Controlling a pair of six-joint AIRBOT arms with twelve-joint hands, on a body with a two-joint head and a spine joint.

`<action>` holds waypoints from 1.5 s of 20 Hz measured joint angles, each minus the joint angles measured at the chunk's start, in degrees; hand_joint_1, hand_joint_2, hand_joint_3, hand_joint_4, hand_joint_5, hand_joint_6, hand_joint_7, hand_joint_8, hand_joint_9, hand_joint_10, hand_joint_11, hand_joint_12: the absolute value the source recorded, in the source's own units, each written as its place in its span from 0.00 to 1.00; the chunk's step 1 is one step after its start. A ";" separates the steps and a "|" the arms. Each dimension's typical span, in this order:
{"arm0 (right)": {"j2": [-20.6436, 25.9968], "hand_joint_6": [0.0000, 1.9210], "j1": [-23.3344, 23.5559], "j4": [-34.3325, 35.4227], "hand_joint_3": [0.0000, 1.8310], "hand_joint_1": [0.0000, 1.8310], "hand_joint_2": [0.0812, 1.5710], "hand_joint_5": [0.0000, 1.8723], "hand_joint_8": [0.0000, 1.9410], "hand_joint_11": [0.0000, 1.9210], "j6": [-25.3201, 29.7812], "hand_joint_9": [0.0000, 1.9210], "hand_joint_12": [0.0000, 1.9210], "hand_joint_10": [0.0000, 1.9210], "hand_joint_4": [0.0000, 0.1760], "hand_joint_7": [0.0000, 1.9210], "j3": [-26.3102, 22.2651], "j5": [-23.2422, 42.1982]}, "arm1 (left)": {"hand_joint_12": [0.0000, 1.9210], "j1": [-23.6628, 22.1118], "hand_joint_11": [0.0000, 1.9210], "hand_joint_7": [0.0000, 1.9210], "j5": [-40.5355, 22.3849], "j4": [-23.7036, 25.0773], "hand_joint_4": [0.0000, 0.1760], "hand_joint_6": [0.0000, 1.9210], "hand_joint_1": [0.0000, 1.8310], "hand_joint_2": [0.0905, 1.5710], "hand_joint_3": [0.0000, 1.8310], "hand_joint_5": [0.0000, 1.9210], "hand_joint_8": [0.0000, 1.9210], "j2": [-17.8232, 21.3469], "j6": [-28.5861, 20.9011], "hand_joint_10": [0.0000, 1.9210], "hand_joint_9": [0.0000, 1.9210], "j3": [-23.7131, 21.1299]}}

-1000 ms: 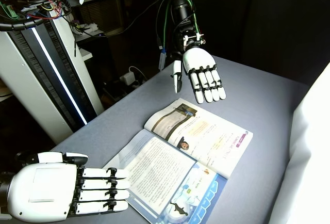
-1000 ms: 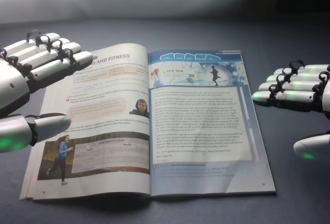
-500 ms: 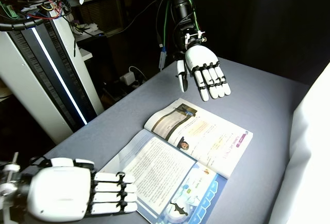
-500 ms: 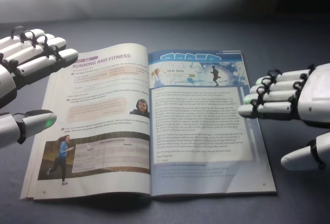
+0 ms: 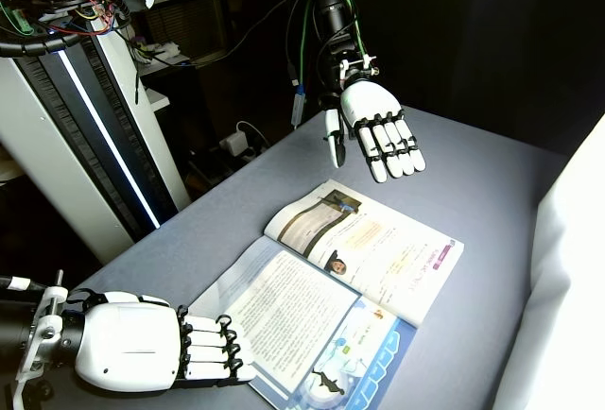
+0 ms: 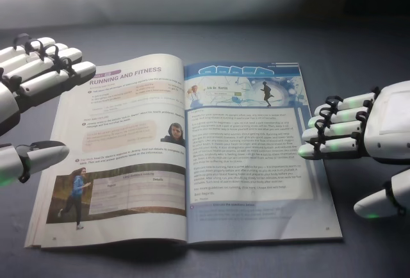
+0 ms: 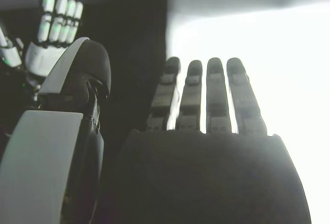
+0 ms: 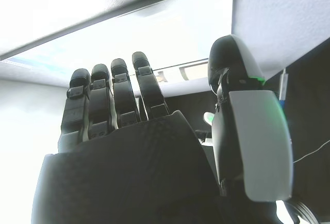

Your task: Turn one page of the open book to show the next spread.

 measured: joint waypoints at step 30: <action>-10.67 0.00 0.31 -5.31 0.00 0.00 0.76 0.00 0.00 0.00 7.52 0.00 0.00 0.00 0.00 0.00 7.30 2.36 | 0.00 1.49 0.00 0.00 -4.00 -1.86 0.00 0.00 0.16 0.87 0.00 0.03 0.00 0.79 0.63 0.00 0.00 -0.61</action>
